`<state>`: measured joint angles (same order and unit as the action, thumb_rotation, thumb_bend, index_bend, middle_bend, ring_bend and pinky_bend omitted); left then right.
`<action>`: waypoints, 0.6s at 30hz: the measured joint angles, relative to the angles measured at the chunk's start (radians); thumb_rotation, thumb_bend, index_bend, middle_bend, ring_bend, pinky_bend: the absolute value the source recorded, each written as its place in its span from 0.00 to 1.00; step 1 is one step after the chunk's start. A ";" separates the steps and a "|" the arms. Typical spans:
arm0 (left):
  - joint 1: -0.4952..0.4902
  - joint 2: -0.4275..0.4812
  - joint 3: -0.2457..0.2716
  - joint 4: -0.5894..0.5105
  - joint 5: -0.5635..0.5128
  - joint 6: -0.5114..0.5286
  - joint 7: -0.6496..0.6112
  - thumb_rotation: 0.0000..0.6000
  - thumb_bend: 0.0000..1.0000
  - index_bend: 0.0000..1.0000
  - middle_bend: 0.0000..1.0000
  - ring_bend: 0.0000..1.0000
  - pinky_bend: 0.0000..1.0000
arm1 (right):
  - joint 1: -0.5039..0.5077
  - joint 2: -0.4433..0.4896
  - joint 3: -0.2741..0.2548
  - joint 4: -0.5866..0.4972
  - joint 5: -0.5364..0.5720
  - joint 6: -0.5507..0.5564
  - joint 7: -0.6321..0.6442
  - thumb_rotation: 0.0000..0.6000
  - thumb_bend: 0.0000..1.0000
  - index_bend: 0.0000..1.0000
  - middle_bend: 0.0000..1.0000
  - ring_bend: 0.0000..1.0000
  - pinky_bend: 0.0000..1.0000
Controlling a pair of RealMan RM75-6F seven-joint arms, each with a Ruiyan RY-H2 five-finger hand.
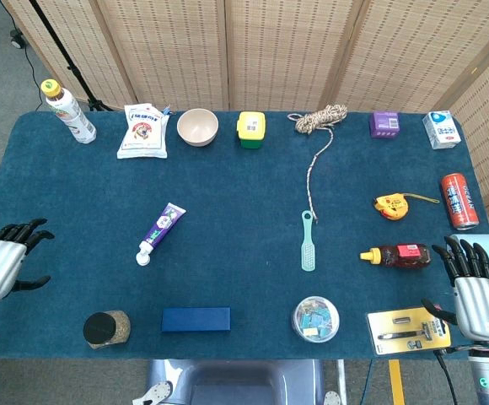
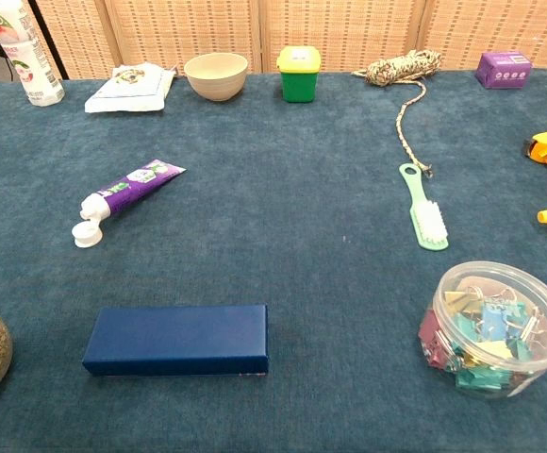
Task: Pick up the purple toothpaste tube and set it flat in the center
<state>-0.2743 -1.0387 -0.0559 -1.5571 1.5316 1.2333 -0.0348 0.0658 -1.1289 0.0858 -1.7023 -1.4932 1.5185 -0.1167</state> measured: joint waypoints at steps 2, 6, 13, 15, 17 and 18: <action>-0.030 -0.007 -0.001 0.017 0.014 -0.033 -0.025 0.96 0.11 0.29 0.17 0.18 0.16 | -0.002 0.002 0.000 -0.004 0.001 0.002 -0.002 1.00 0.00 0.15 0.10 0.01 0.01; -0.084 -0.016 0.001 0.043 0.036 -0.098 -0.049 0.96 0.11 0.27 0.15 0.15 0.13 | -0.010 0.009 -0.002 -0.014 0.005 0.010 -0.008 1.00 0.00 0.15 0.10 0.01 0.01; -0.185 -0.059 -0.002 0.099 0.064 -0.187 -0.029 0.96 0.11 0.20 0.10 0.09 0.10 | -0.018 0.015 -0.003 -0.025 0.010 0.017 -0.012 1.00 0.00 0.15 0.10 0.01 0.01; -0.205 -0.074 -0.004 0.110 0.065 -0.208 -0.021 0.96 0.11 0.18 0.07 0.08 0.09 | -0.019 0.015 -0.003 -0.026 0.011 0.018 -0.012 1.00 0.00 0.15 0.10 0.01 0.01; -0.228 -0.089 -0.005 0.121 0.064 -0.233 -0.010 0.97 0.11 0.15 0.05 0.06 0.08 | -0.021 0.016 -0.002 -0.027 0.013 0.019 -0.012 1.00 0.00 0.15 0.10 0.01 0.01; -0.238 -0.096 -0.005 0.126 0.064 -0.243 -0.005 0.97 0.11 0.14 0.04 0.06 0.07 | -0.022 0.016 -0.002 -0.027 0.014 0.019 -0.012 1.00 0.00 0.15 0.10 0.01 0.01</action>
<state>-0.5123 -1.1348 -0.0612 -1.4310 1.5957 0.9903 -0.0395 0.0443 -1.1127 0.0834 -1.7295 -1.4794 1.5379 -0.1283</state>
